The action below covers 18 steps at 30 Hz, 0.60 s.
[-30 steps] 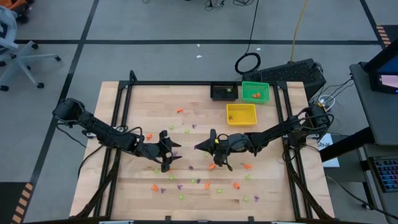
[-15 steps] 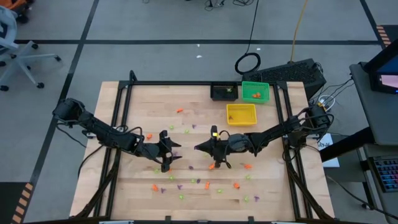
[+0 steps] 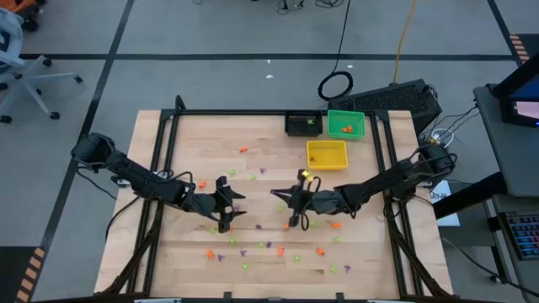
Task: Sort Halloween decoration
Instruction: Put the violet witch hat toy into the yellow basket
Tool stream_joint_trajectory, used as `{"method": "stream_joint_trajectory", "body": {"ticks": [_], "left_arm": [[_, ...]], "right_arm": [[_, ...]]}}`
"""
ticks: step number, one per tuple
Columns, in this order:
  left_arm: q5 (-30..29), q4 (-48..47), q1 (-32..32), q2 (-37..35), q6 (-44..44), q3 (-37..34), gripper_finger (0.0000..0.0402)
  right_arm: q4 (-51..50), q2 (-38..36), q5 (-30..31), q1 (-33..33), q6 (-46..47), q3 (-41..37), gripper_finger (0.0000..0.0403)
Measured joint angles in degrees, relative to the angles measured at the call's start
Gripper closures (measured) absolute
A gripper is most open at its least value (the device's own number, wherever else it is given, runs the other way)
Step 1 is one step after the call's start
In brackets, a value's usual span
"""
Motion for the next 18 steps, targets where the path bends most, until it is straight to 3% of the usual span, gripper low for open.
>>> {"method": "stream_joint_trajectory", "body": {"ticks": [10, 18], "left_arm": [[0.0, 0.5, 0.0, 0.0, 0.0, 0.0, 0.0159], [-1.0, 0.9, 0.0, 0.0, 0.6, 0.0, 0.0159]], "right_arm": [[-33.1, -16.9, -3.6, -4.5, 19.2, 0.0, 0.0399], [-51.3, -24.7, -12.7, -17.1, 29.7, 0.0, 0.0399]]}}
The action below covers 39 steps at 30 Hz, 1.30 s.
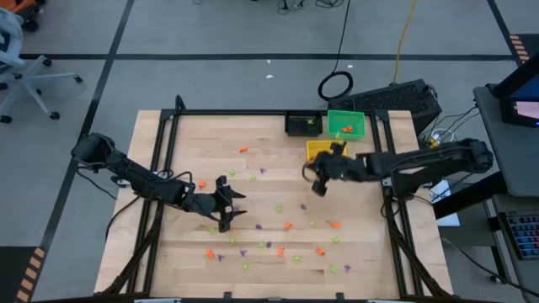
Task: Sort Halloween decoration
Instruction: Put the violet witch hat toy into the yellow basket
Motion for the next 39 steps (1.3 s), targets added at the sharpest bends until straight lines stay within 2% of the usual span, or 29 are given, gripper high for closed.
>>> {"method": "stream_joint_trajectory", "body": {"ticks": [5, 12, 20, 29, 39], "left_arm": [[-1.3, 0.2, 0.1, 0.0, 2.9, 0.0, 0.0159], [-5.4, 0.3, 0.4, 0.0, 4.3, 0.0, 0.0159], [-5.7, 0.3, 4.7, 0.0, 5.6, 0.0, 0.0159], [-5.1, 0.7, 9.2, 0.0, 5.3, 0.0, 0.0159], [-2.1, 0.5, 9.3, 0.0, -2.9, 0.0, 0.0159]], "right_arm": [[-6.0, 0.4, -4.2, -8.5, 0.0, 0.0, 0.0399], [-9.4, 1.1, -7.0, -15.0, -1.1, 0.0, 0.0399], [-13.4, 2.3, -7.0, -17.9, -1.2, 0.0, 0.0399], [-13.0, 8.3, -6.8, -20.8, -4.8, 0.0, 0.0399], [-12.2, 13.6, -6.7, -22.2, -6.2, 0.0, 0.0398]]}}
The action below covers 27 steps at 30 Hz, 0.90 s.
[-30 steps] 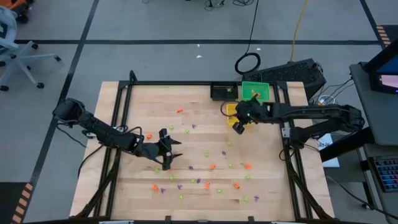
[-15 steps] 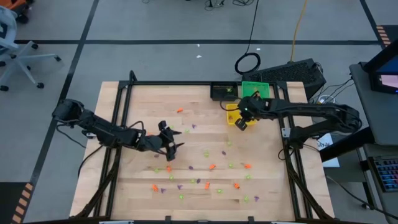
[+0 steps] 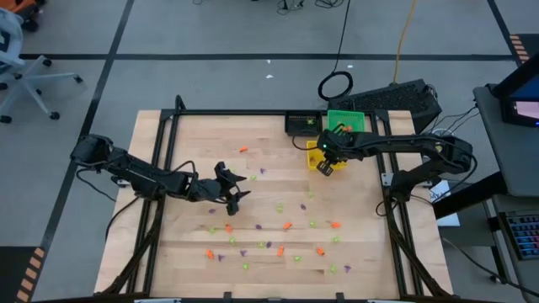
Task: Sort Halloween decoration
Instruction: Put the violet witch hat toy into the yellow basket, then put the orange skeleton toy into the green basket
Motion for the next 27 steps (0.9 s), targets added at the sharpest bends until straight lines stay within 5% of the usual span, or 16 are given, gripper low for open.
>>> {"method": "stream_joint_trajectory", "body": {"ticks": [15, 27], "left_arm": [[2.0, 1.2, -0.5, 0.0, -8.4, 0.0, 0.0159], [-2.7, 4.0, -7.6, 0.0, -8.3, 0.6, 0.0159]], "right_arm": [[0.2, -2.6, 0.3, 0.8, 1.3, 0.0, 0.0269], [-2.0, -20.0, 4.4, 11.7, 5.0, 0.0, 0.0259]]}}
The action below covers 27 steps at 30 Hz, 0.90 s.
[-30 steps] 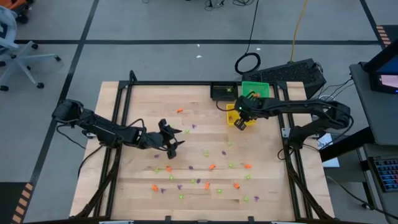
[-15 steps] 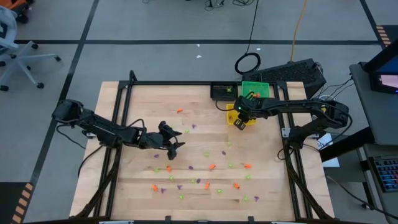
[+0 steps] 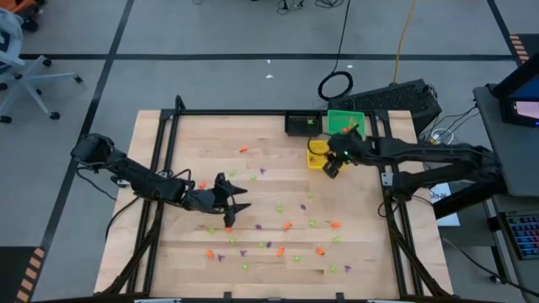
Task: Sort Halloween decoration
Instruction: Put the orange skeleton toy into the green basket
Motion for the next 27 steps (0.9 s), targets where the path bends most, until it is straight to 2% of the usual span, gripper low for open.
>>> {"method": "stream_joint_trajectory", "body": {"ticks": [3, 6, 10, 11, 16, 22, 27], "left_arm": [[-3.4, 0.1, 1.2, 0.0, 1.5, 1.4, 0.0159], [-4.4, -1.3, 4.2, 0.0, 5.3, 2.4, 0.0159], [-6.1, -5.7, 10.4, 0.0, 10.3, 4.0, 0.0159], [-4.7, -6.4, 12.5, 0.0, 11.8, 4.1, 0.0159], [11.7, -6.3, 24.5, 0.0, 18.2, 4.1, 0.0159], [19.6, -9.4, 38.1, 0.0, 26.9, 2.7, 0.016], [23.1, -8.7, 45.1, 0.0, 30.7, 0.4, 0.016]], "right_arm": [[1.1, -1.2, 0.0, 6.1, 1.1, 0.0, 0.0259], [3.7, -1.2, 0.4, 12.4, 2.2, 0.0, 0.0259], [7.5, 0.7, 6.9, 20.8, 3.6, 0.0, 0.0259], [8.6, 1.6, 9.4, 22.6, 3.8, 0.0, 0.0259], [14.4, 9.2, 18.7, 29.1, 4.2, 0.0, 0.0259], [27.4, 22.3, 19.5, 32.0, 4.0, 0.0, 0.0259], [39.6, 31.0, 19.4, 33.9, 1.4, 0.0, 0.0259]]}}
